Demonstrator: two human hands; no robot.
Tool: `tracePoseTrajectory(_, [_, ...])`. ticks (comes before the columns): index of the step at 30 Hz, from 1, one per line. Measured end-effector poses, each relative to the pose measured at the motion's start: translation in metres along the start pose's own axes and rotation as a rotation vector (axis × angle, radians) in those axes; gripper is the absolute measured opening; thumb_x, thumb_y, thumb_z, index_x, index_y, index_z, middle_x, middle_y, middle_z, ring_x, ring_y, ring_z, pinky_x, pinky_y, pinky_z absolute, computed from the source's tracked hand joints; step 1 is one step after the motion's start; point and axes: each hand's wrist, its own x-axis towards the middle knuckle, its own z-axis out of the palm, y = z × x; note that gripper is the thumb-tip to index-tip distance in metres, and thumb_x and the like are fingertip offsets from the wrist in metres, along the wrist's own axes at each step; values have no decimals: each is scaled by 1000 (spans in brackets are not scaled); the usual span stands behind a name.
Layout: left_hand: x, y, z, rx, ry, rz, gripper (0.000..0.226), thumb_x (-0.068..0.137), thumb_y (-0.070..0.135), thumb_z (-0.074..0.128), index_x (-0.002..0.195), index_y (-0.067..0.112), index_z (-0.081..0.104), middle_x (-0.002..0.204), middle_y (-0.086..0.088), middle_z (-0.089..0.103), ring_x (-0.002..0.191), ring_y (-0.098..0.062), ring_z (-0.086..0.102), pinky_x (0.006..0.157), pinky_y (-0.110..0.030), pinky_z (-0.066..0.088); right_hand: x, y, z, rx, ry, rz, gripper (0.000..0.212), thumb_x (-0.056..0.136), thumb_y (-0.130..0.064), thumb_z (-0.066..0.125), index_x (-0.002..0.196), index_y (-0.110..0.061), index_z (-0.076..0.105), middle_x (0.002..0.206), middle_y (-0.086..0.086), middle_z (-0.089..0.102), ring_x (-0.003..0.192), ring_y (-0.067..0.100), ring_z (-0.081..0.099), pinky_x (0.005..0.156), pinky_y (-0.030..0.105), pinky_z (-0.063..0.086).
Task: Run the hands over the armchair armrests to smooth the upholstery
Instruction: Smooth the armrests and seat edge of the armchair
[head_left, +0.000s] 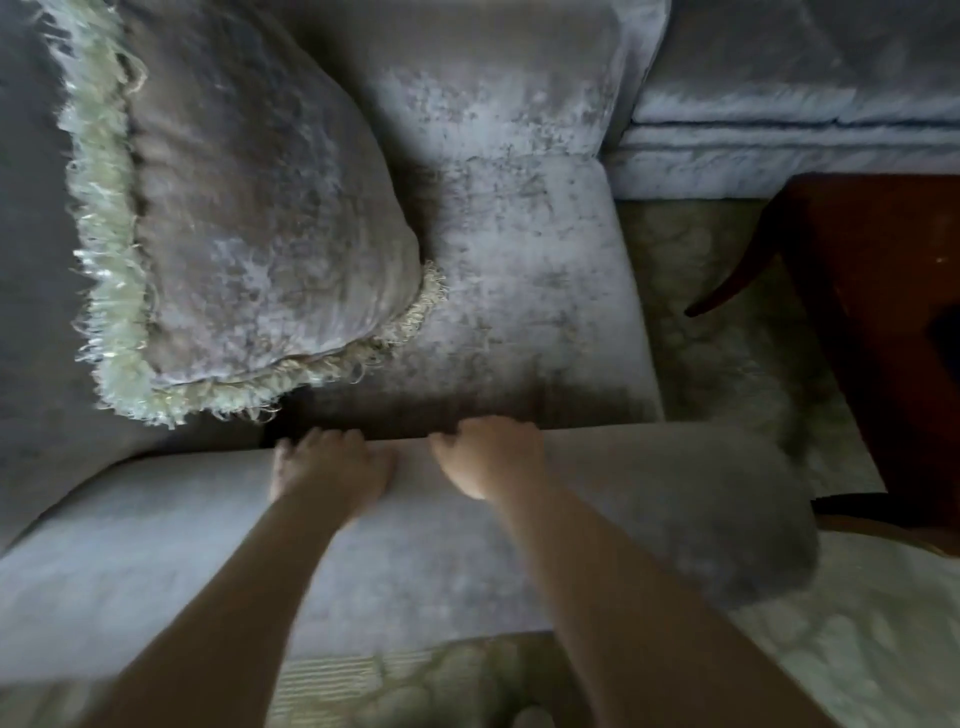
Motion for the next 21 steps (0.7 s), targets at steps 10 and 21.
tracePoseTrajectory(10, [14, 103, -13, -162, 48, 23, 66, 88, 69, 21, 115, 24, 61, 122, -6, 60, 112, -28, 55, 82, -36, 40, -30, 154, -12, -100, 93, 263, 67, 82, -57, 8, 99, -23, 63, 103, 4, 62, 100, 26, 53, 96, 52, 27])
tracePoseTrajectory(21, [7, 93, -7, -292, 94, 81, 76, 89, 67, 27, 142, 13, 39, 150, -16, 32, 135, -33, 33, 111, -42, 26, -36, 156, -15, -37, 99, 253, 71, 88, -69, 17, 109, -16, 60, 112, 6, 59, 102, 26, 54, 78, 36, 30])
